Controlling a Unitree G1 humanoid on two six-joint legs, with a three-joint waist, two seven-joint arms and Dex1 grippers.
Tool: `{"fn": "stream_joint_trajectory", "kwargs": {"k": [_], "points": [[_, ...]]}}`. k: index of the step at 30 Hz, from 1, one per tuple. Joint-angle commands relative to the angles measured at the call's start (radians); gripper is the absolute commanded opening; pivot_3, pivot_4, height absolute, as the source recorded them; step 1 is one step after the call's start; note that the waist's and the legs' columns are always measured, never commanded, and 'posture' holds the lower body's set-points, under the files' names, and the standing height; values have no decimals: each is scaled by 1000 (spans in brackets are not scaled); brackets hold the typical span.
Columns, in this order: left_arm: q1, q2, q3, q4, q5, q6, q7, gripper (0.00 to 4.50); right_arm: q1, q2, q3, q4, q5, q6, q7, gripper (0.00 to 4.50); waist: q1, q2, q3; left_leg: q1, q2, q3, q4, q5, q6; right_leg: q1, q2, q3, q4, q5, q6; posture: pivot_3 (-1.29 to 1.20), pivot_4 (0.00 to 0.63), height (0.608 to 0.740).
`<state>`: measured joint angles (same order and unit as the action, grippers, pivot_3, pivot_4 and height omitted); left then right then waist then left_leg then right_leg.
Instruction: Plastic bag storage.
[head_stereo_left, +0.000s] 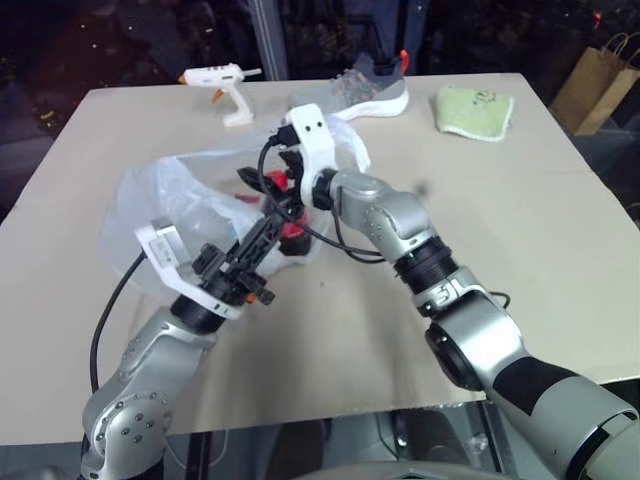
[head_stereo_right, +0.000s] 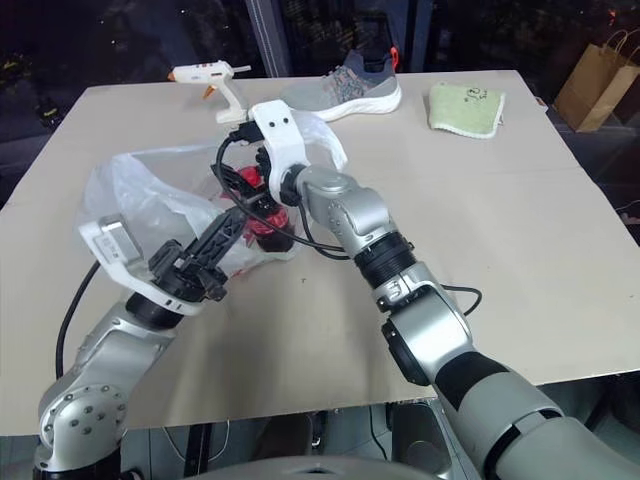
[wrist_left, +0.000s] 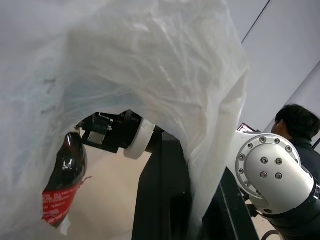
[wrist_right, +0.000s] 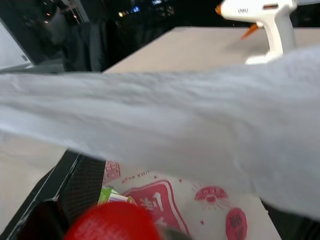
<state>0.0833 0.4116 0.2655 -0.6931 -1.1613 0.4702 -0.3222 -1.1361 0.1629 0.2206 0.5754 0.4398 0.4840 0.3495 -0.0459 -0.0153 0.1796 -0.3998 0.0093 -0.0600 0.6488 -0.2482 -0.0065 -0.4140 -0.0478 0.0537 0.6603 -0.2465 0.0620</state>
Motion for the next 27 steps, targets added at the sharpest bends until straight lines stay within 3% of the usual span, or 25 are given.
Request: {"fn": "stream_joint_trajectory", "kwargs": {"k": [1, 17, 27], "points": [[4, 2, 13, -31, -12, -19, -4, 0, -31, 110, 6, -123, 48, 31, 113, 4452, 1, 0, 0, 0, 0, 0, 0, 0, 0, 0, 0, 0, 0, 0, 0, 0, 150, 740], [-33, 33, 13, 15, -22, 0, -28, 0, 52, -73, -35, -266, 23, 74, 289, 4452, 3, 0, 0, 0, 0, 0, 0, 0, 0, 0, 0, 0, 0, 0, 0, 0, 150, 740], [-26, 57, 14, 26, -29, 17, -55, 0, 112, -322, -68, -344, 59, 122, 529, 4452, 2, 0, 0, 0, 0, -1, 0, 0, 0, 1, 0, -1, -1, 0, 0, 0, 150, 740]]}}
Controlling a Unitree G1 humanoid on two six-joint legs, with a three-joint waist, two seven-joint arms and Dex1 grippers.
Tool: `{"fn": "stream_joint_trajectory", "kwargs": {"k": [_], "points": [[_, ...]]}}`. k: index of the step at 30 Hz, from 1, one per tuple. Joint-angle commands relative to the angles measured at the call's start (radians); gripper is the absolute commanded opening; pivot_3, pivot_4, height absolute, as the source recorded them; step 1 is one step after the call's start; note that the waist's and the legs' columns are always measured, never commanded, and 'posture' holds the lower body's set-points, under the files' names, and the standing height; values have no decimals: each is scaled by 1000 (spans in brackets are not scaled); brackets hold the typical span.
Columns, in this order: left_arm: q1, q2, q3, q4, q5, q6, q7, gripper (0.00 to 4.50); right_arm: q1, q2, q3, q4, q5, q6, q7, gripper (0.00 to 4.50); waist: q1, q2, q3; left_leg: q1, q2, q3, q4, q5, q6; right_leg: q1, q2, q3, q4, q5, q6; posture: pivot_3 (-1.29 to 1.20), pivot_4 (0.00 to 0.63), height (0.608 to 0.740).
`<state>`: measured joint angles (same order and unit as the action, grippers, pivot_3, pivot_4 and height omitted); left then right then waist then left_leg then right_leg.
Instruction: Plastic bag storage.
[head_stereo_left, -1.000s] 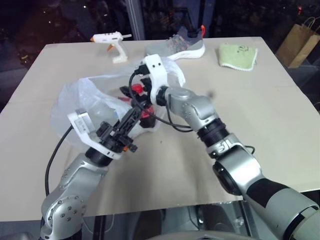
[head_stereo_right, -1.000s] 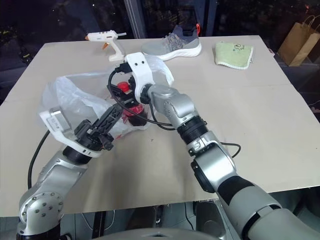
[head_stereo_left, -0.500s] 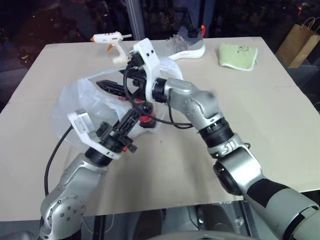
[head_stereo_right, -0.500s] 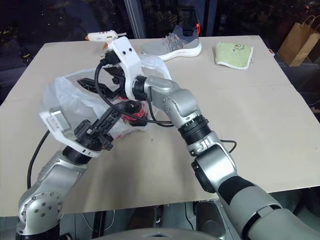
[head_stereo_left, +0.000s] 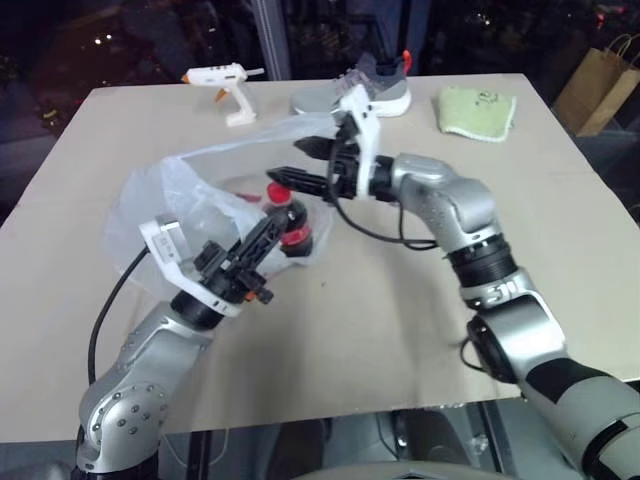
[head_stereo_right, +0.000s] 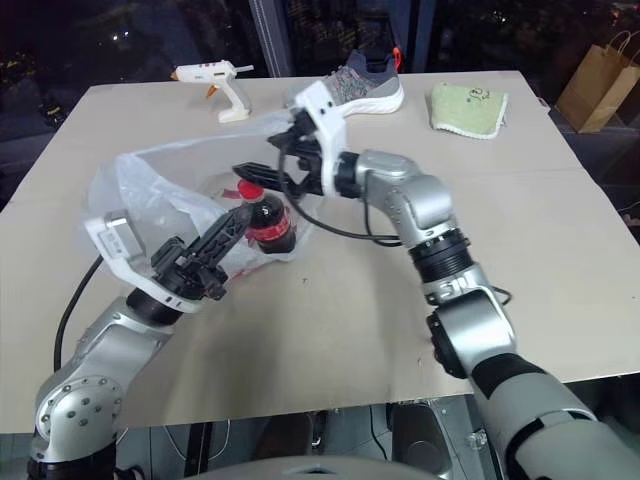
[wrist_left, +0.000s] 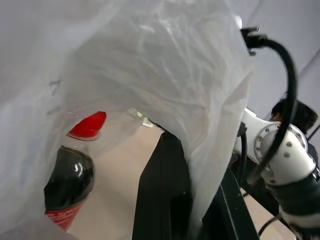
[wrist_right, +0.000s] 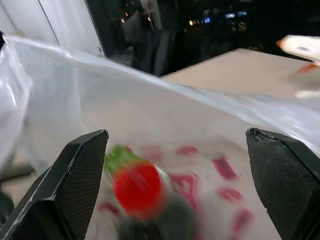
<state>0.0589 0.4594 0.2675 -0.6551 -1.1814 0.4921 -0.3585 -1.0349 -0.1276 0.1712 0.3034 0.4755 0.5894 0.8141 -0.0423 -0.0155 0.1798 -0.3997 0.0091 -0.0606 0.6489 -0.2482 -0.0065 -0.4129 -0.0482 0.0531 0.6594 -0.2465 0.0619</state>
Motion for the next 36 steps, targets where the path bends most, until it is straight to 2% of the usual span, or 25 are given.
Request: {"fn": "stream_joint_trajectory", "kwargs": {"k": [1, 5, 7, 9, 11, 14, 17, 19, 24, 29, 35, 36], "points": [[-4, 11, 13, -10, -9, -4, -20, 0, 22, -51, -21, -77, 19, 19, 72, 4452, -3, 0, 0, 0, 0, 0, 0, 0, 0, 0, 0, 0, 0, 0, 0, 0, 150, 740], [-8, 13, 13, -10, -13, -2, -18, 0, 64, -120, 8, -110, -2, 64, 114, 4452, 0, 0, 0, 0, 0, 0, 0, 0, 0, 0, 0, 0, 0, 0, 0, 0, 150, 740], [-4, 13, 11, -11, -13, 0, -18, 0, 94, -174, 96, -141, -67, 71, 148, 4452, 1, 0, 0, 0, 0, 1, 0, 0, 0, 0, 0, 0, 0, 0, 0, 0, 150, 740], [-2, 15, 9, -11, -11, 3, -19, 0, 97, -189, 144, -119, -158, 11, 109, 4452, 1, 0, 0, 0, 0, 1, 0, 0, 0, 0, 0, 1, 0, 0, 0, 0, 150, 740], [-2, 17, 11, -12, -11, 4, -16, 0, 88, -206, 128, -108, -177, -11, 108, 4452, -2, 0, 0, 0, 0, 1, 0, 0, 0, 0, 0, 1, 0, 0, 0, 0, 150, 740], [0, 19, 11, -21, -8, 4, -10, 0, 142, -334, 128, -236, -135, 59, 246, 4452, 5, 0, 1, 0, 0, 0, 0, 0, 0, 0, 0, 0, 0, 0, 0, 0, 150, 740], [8, 22, 13, -32, -10, 5, -8, 0, 185, -442, 145, -267, -181, 84, 262, 4452, 15, 0, 1, -1, -1, -1, 1, 0, 0, 2, -2, -1, -3, 0, 0, 0, 150, 740], [12, 24, 13, -35, -12, 4, -6, 0, 165, -407, 65, -186, -153, 130, 186, 4452, 9, -1, 1, -1, -2, 1, 1, 0, 0, 2, -3, 0, -4, 0, 1, 0, 150, 740], [28, 19, 2, -47, -6, 2, -2, 0, 40, -219, -101, 48, -123, 76, -23, 4452, -12, 0, 2, 3, 1, 2, 0, 0, 0, 1, 1, 3, 1, 0, 0, 0, 150, 740], [25, 20, 1, -45, -7, 2, 2, 0, -29, -102, -150, 112, -115, 33, -63, 4452, -7, 0, 2, 1, 1, 1, 0, 0, 0, 0, 2, 2, 1, 0, 0, 0, 150, 740], [24, 17, 0, -48, -4, 0, 9, 0, -26, -83, -143, 121, -113, 42, -44, 4452, 8, 0, 2, -1, -2, 1, 1, 0, 0, 1, -2, 1, -2, 0, 0, 0, 150, 740], [26, 17, 0, -51, -4, -1, 10, 0, -23, -86, -142, 122, -115, 42, -42, 3938, 6, 0, 2, -1, -2, 1, 0, 0, 0, 1, -2, 1, -3, 0, 0, 0, 150, 740]]}}
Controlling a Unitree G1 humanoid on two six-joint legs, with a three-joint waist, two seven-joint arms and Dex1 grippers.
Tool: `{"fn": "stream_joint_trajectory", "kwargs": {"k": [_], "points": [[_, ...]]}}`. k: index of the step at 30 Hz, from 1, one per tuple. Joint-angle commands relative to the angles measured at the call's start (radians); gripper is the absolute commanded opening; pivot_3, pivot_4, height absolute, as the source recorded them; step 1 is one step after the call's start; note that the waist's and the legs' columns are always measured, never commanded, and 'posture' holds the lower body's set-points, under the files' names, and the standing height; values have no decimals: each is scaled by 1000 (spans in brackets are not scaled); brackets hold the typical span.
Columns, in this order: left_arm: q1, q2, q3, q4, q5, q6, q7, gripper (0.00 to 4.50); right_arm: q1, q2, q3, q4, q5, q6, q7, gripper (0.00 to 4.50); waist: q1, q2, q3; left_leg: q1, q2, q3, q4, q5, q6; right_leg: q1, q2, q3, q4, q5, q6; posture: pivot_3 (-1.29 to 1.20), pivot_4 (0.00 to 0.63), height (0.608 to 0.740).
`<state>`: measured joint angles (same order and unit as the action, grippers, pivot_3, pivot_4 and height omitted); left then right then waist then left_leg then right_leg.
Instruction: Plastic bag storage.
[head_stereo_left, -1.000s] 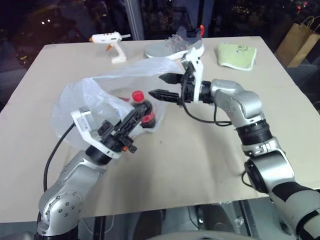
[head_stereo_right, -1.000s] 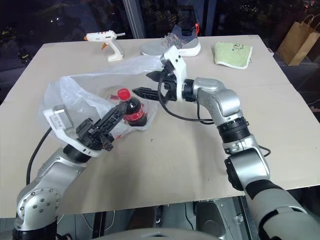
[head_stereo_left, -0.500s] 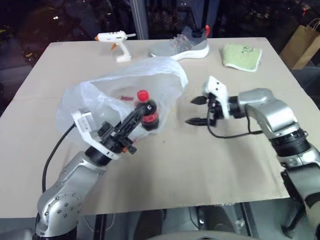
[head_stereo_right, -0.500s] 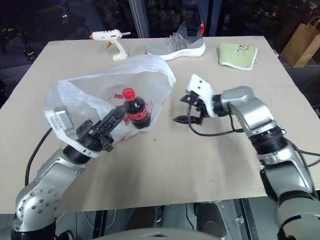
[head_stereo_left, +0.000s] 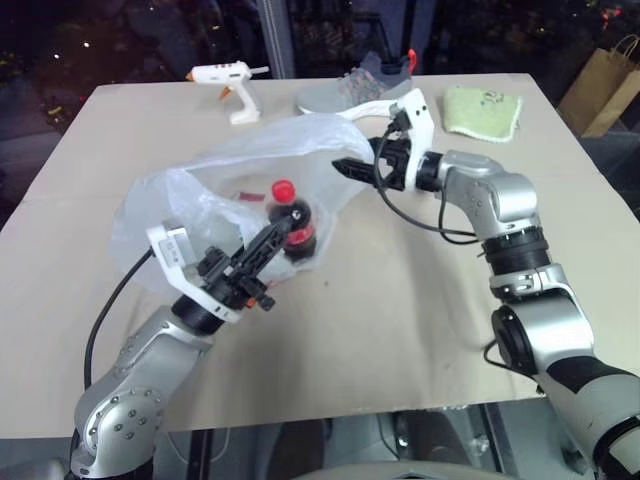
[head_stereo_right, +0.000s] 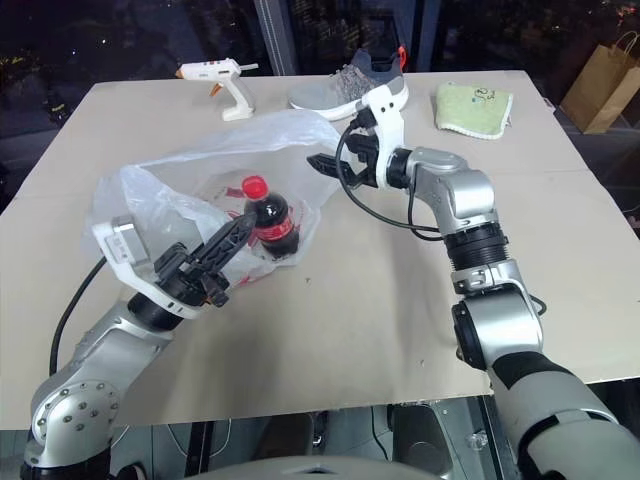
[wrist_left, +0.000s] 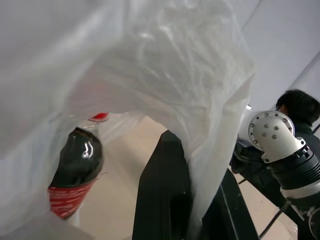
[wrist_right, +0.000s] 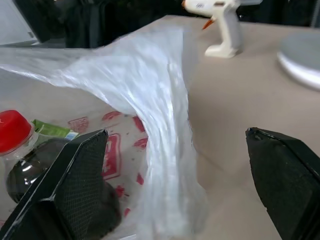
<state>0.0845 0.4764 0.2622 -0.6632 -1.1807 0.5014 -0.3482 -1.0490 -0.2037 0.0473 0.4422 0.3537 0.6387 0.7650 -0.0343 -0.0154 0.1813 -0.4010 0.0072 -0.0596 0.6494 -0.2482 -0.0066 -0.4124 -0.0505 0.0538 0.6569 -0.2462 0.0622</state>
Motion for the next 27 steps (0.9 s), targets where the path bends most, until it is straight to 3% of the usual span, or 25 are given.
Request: {"fn": "stream_joint_trajectory", "kwargs": {"k": [1, 8, 11, 15, 20, 23, 27], "points": [[3, -1, 5, -44, -3, -11, 1, 0, -3, -14, -20, -22, 11, -7, 17, 3679, -3, 0, 0, 0, 0, 0, 0, 0, 0, 0, 0, 0, 0, 0, 0, 0, 150, 740], [-1, -7, 8, -36, -15, -8, 19, 0, 28, -34, -44, -51, 42, 16, 57, 103, -6, 0, 0, 1, 1, 0, 0, 0, 0, 0, 1, 0, 1, 0, 0, 0, 150, 740], [-13, -5, -1, -26, -12, 1, 27, 0, 47, -47, -50, -65, 51, 36, 68, 43, -6, 0, 0, 1, 1, 0, 0, 0, 0, 0, 1, 0, 1, 0, 0, 0, 150, 740], [-101, 3, -29, -4, -17, 40, 91, 0, 36, -47, -180, -54, 151, 150, -5, 43, 1, 0, 0, 1, 1, -1, 0, 0, 0, 0, 1, -1, 2, 0, 0, 0, 150, 740], [-375, 18, -50, 49, -30, 86, 195, 0, 7, -102, -390, -91, 363, 314, -34, 43, 13, 0, 1, 0, 0, -3, 2, 0, 0, 1, 1, -3, 3, 0, 0, 0, 150, 740], [-616, 28, 4, 120, -99, 81, 300, 0, -39, -151, -512, -138, 487, 379, -89, 43, 21, -1, 3, -1, 0, -3, 2, 0, 0, 1, 1, -3, 2, 0, 0, 0, 150, 740], [-817, 40, 66, 209, -179, 76, 370, 0, -71, -202, -599, -166, 587, 421, -149, 43, 14, 0, 4, -9, 0, -6, 5, 0, 0, -5, 1, -5, 2, 0, 0, 0, 150, 740]]}}
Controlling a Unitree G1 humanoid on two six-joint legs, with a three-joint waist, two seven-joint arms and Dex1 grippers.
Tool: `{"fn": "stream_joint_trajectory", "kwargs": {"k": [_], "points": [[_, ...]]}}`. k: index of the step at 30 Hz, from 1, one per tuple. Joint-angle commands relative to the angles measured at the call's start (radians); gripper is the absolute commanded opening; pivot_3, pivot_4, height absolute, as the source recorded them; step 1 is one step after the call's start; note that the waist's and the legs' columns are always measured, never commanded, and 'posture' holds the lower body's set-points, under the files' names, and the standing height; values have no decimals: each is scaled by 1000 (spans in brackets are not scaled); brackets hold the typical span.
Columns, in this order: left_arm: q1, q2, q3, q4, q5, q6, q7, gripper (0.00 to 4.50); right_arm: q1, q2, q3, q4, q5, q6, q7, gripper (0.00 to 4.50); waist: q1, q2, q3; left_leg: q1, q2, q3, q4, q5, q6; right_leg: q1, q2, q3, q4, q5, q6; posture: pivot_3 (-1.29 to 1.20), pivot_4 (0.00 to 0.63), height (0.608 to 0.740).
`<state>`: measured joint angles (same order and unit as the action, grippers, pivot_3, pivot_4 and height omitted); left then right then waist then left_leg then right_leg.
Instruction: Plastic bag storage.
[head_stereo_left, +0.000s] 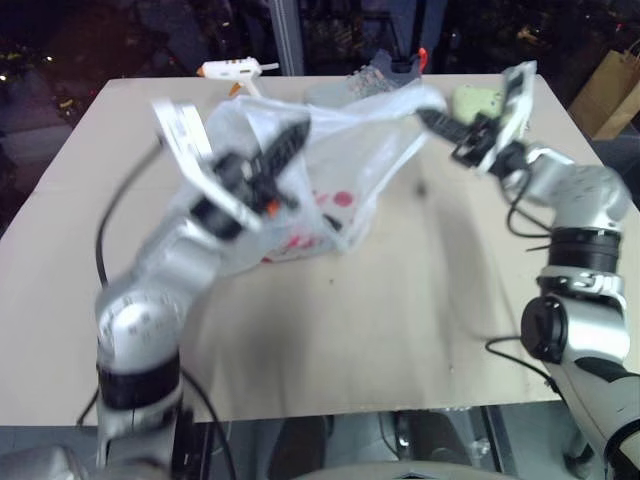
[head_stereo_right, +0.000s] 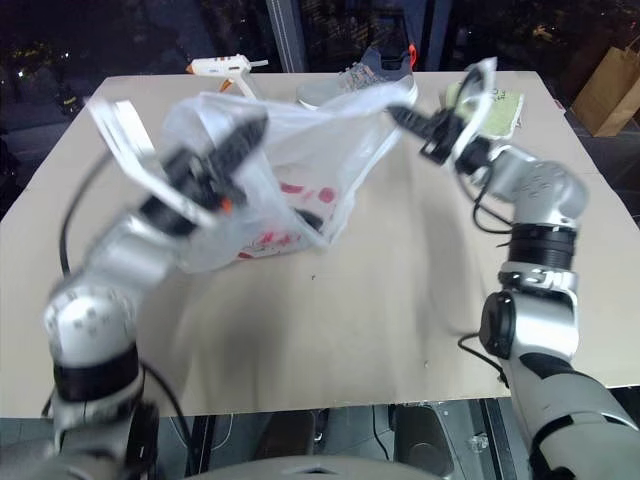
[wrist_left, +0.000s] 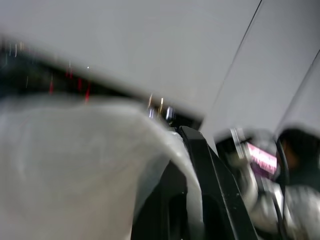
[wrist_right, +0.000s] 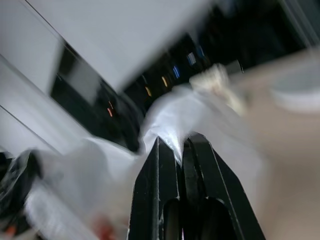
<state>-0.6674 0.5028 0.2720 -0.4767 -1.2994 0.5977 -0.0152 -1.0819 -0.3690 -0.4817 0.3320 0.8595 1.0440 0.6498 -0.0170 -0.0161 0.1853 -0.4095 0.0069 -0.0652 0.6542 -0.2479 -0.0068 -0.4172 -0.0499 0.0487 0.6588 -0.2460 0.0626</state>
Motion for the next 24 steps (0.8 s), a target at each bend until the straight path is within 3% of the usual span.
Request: {"fn": "stream_joint_trajectory", "kwargs": {"k": [1, 3, 6, 11, 12, 14, 18, 21, 23, 24], "points": [[-120, 22, 77, 66, -68, -25, 54, 0, -44, -58, -88, -56, 92, 14, -54, 43, -4, 0, 0, 0, 0, 1, -1, 0, 0, 0, 0, 0, -2, 0, 0, 0, 150, 740], [-201, 37, 110, 154, -68, -34, 68, 0, -52, -98, -126, -65, 121, 10, -81, 43, -2, 0, 0, -3, 0, 0, -1, 2, -3, -1, 0, -1, -2, 0, 0, 0, 150, 740], [-204, 51, 116, 202, -27, -25, 50, 0, -44, -122, -145, -81, 142, -6, -106, 798, -1, 0, 0, -7, 0, 1, -1, 2, -4, -6, -1, -1, -1, 0, 0, 0, 150, 740], [-131, 78, 123, 246, 56, -13, -38, 0, -22, -173, -184, -96, 186, -16, -130, 3233, -2, 0, 0, -7, 0, 2, -2, 2, -4, -6, -1, 0, -1, 0, 0, 0, 150, 740], [-104, 89, 127, 248, 65, -5, -63, 258, -5, -181, -180, -115, 198, -1, -123, 3822, -2, 0, 0, -6, 0, 3, -2, 2, -4, -6, -1, 1, -2, 0, 0, 0, 150, 740], [-57, 112, 140, 244, 54, 21, -112, 754, 40, -195, -159, -161, 217, 24, -101, 4466, -3, 0, 0, -6, 0, 3, -2, 2, -4, -6, 0, 1, -2, 0, 0, 0, 150, 740], [98, 222, 195, 166, -4, 114, -244, 2424, 189, -253, -76, -274, 209, 75, -46, 4500, -10, 0, 0, -5, 0, 3, -1, 2, -4, -6, 0, 2, 0, 0, 0, 0, 150, 740], [221, 311, 337, 143, -83, 163, -315, 3794, 329, -326, 5, -360, 160, 80, -1, 4500, -18, 0, 0, -6, 0, 3, -1, 2, -3, -6, -1, 2, 0, 0, 0, 0, 150, 740], [341, 370, 450, 136, -97, 201, -379, 4452, 423, -366, 62, -401, 88, 36, 7, 4500, -24, 0, 0, -5, 1, 3, -1, 2, -3, -6, -1, 2, 0, 0, 0, 0, 150, 740], [424, 396, 520, 129, -90, 225, -419, 4452, 505, -370, 93, -438, 34, -33, 27, 4500, -25, 0, 0, -5, 1, 3, -1, 0, 0, -7, 0, 2, -1, 0, 0, 0, 150, 740]]}}
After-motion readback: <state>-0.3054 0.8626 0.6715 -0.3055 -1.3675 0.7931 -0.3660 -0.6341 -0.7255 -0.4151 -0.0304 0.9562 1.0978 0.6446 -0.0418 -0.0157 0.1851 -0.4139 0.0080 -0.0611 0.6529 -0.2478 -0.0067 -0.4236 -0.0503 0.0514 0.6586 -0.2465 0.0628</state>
